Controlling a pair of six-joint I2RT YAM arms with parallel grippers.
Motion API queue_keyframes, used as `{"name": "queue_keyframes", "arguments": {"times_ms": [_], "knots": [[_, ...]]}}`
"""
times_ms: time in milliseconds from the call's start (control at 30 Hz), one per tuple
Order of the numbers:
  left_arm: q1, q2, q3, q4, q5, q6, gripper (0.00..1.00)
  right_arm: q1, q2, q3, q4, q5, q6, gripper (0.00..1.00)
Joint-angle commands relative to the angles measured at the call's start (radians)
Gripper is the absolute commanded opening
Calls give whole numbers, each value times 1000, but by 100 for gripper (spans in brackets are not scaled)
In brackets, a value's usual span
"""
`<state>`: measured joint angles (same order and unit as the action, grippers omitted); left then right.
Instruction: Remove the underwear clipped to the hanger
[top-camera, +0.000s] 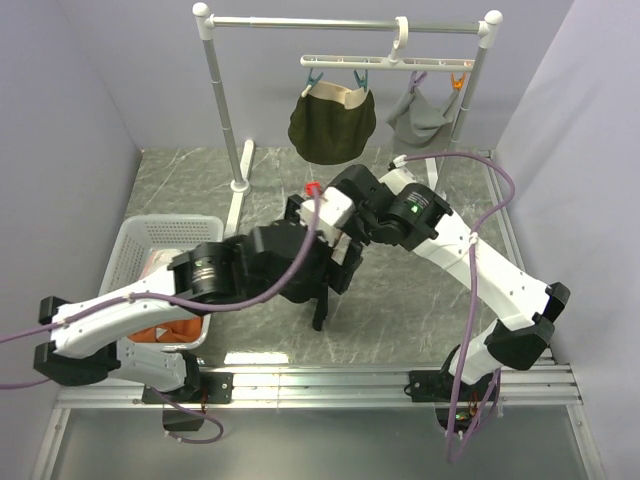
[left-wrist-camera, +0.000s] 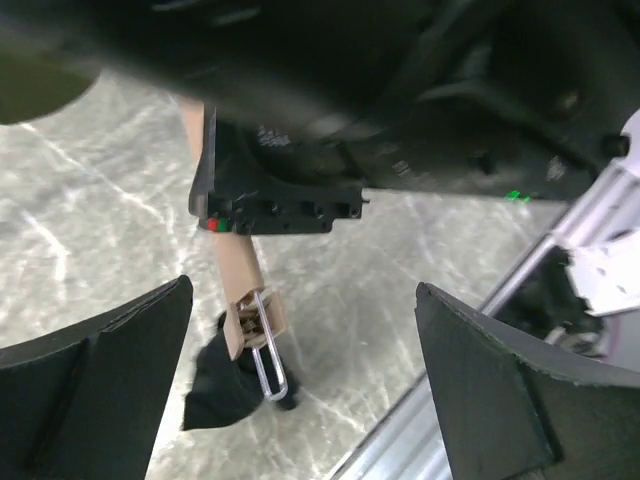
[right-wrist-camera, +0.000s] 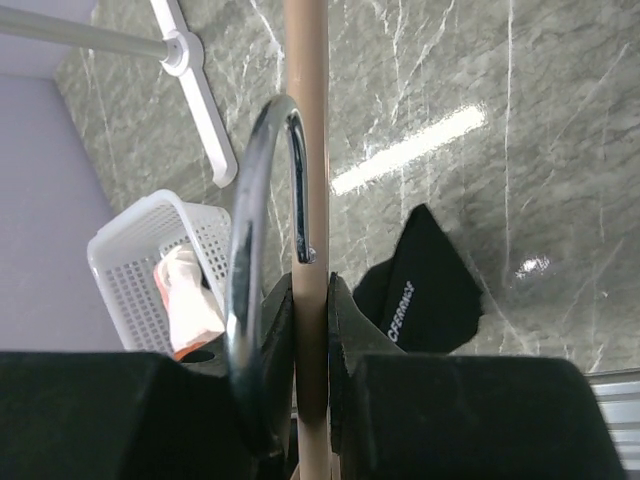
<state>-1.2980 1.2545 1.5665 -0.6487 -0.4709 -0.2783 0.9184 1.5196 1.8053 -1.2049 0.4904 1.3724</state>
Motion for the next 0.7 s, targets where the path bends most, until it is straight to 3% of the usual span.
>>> {"name": "queue_keyframes", "arguments": {"times_ms": [0, 67, 233, 467, 533, 567, 667], "knots": [[-58, 85, 75, -123, -181, 44, 99, 0, -30, 17, -2, 50, 47, 0], [-63, 109, 82, -137, -192, 39, 97, 2, -32, 17, 2, 36, 42, 0], [-63, 151, 107, -204, -187, 21, 74, 2, -55, -3, 47, -4, 17, 0], [-63, 137, 98, -220, -155, -2, 60, -6, -84, -40, 74, -58, 17, 0], [-63, 122, 95, -221, -146, -15, 63, -19, -107, -64, 96, -110, 24, 0], [-64, 108, 77, -213, -159, -31, 71, -38, -119, -108, 132, -134, 34, 0], [-70, 16, -2, -135, -160, -44, 80, -88, -182, -207, 212, -222, 46, 0]]}}
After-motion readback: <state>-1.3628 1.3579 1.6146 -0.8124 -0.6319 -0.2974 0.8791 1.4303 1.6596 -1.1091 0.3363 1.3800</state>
